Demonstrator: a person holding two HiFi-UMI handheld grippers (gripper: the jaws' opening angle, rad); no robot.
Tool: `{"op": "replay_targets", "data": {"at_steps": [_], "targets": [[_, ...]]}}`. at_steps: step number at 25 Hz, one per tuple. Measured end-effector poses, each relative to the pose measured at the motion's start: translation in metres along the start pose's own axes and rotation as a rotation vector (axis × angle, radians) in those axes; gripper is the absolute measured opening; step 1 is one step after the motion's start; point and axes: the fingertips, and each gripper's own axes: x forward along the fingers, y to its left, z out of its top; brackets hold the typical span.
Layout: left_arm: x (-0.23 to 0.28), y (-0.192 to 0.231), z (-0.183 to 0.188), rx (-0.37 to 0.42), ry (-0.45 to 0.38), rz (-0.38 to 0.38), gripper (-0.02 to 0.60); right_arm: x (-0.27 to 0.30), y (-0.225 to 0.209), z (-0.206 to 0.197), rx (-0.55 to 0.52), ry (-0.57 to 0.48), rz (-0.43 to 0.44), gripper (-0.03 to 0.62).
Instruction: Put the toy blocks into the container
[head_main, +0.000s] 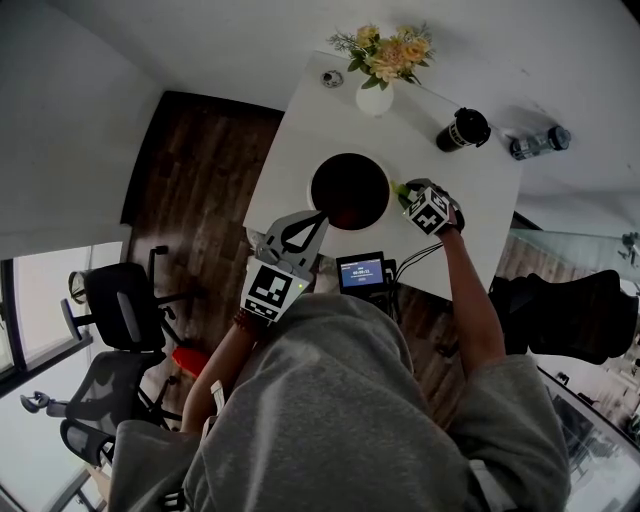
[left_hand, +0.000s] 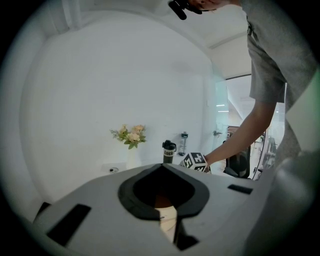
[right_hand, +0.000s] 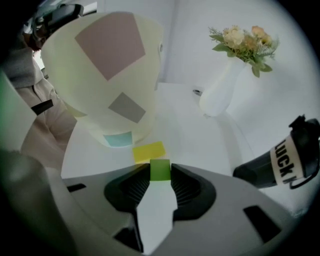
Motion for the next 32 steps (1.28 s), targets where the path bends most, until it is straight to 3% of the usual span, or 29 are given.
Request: {"op": "replay_targets", "data": {"at_steps": [8, 17, 20, 26, 32], "targets": [[0.007, -0.005, 0.006, 0.013, -0.011, -0.029, 0.006, -0.046, -0.034, 0.02, 0.011, -0.089, -0.105, 0.133], [0.01, -0.012, 0.006, 0.015, -0.014, -0.045, 0.006, -0.137, -0.079, 0.099, 0.092, -0.366, -0.224, 0.133], [0.007, -0.013, 0.002, 0.01, -0.006, -0.042, 0.006, -0.166, -0.083, 0.131, 0.069, -0.443, -0.256, 0.133], [0.002, -0.009, -0.002, -0.001, -0.003, -0.024, 0.006, -0.208, -0.053, 0.193, -0.018, -0.585, -0.208, 0.133], [-0.001, -0.005, -0.004, -0.007, -0.004, -0.011, 0.006, -0.193, -0.014, 0.213, -0.117, -0.569, -0.143, 0.133]]}}
